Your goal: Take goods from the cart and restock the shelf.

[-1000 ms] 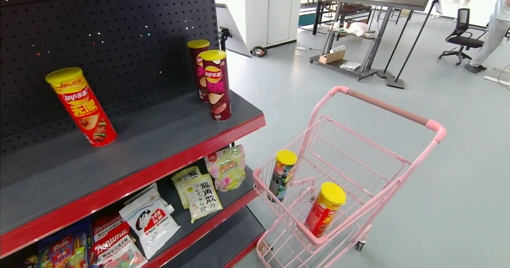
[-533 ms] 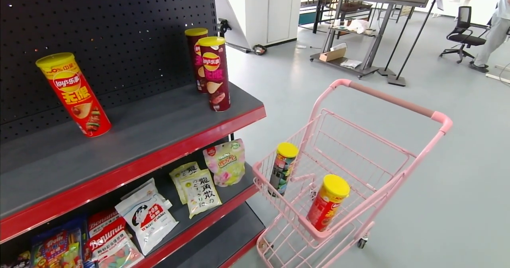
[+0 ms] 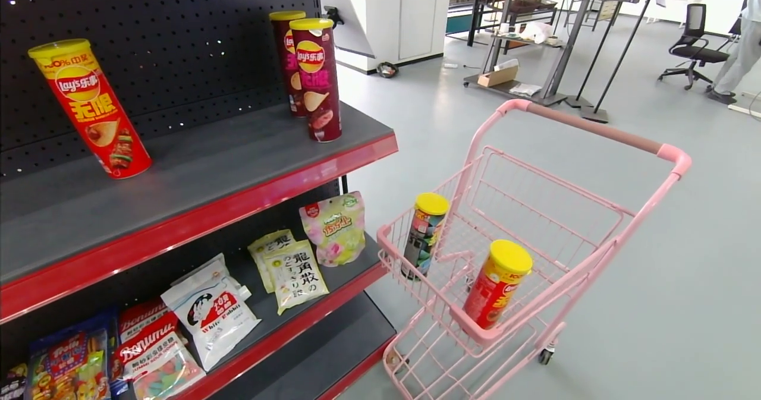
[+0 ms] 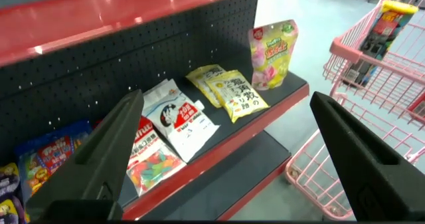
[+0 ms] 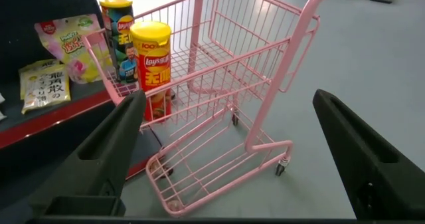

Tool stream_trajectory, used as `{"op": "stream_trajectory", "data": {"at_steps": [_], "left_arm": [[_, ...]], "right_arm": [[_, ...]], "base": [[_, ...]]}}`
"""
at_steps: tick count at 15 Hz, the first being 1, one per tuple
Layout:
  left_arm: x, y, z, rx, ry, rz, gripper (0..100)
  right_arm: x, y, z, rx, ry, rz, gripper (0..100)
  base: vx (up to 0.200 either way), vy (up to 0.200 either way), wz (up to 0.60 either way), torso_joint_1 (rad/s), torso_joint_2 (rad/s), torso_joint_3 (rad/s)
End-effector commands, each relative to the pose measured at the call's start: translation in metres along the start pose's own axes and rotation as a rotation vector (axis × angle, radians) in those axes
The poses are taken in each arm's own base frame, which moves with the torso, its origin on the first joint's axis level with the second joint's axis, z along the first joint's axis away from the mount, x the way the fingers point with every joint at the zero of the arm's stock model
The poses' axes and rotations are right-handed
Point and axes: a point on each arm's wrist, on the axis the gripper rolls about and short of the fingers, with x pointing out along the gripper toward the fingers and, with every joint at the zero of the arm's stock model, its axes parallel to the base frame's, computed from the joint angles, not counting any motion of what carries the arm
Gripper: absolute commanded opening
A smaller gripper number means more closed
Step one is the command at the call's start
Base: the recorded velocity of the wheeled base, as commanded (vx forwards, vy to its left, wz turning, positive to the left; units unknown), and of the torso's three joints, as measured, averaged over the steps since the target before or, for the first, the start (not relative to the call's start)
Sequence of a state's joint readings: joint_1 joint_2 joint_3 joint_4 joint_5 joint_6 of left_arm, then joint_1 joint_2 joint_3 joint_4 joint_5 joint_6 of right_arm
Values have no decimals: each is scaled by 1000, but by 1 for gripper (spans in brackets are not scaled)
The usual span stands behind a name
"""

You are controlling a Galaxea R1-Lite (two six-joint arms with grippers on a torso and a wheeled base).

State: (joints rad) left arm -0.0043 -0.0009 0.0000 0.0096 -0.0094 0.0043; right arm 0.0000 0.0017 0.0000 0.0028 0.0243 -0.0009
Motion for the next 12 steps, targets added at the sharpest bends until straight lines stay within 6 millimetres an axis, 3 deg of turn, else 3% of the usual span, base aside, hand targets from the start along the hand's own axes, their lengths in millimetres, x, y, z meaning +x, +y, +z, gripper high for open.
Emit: {"op": "stream_trajectory", "data": {"at_steps": [1, 8, 9, 10, 11, 12], "left_arm": [[0, 0, 0, 0, -1, 0, 100], [0, 0, 0, 0, -3, 0, 100], [0, 0, 0, 0, -3, 0, 100], [0, 0, 0, 0, -1, 0, 100], [0, 0, 0, 0, -1, 0, 100], [0, 0, 0, 0, -1, 0, 100]], "right_arm": [[0, 0, 0, 1, -1, 0, 100], [3, 0, 5, -6, 34, 5, 100], [4, 0, 41, 4, 9, 42, 100], [35, 0, 134, 131, 11, 56, 100], [64, 1, 179, 216, 23, 72, 100], [98, 2, 190, 207, 99, 105, 100]], "base": [[0, 0, 0, -129, 378, 232], [0, 0, 0, -17, 59, 45], [0, 0, 0, 0, 0, 0], [0, 0, 0, 0, 0, 0], [0, 0, 0, 0, 0, 0], [0, 0, 0, 0, 0, 0]]}}
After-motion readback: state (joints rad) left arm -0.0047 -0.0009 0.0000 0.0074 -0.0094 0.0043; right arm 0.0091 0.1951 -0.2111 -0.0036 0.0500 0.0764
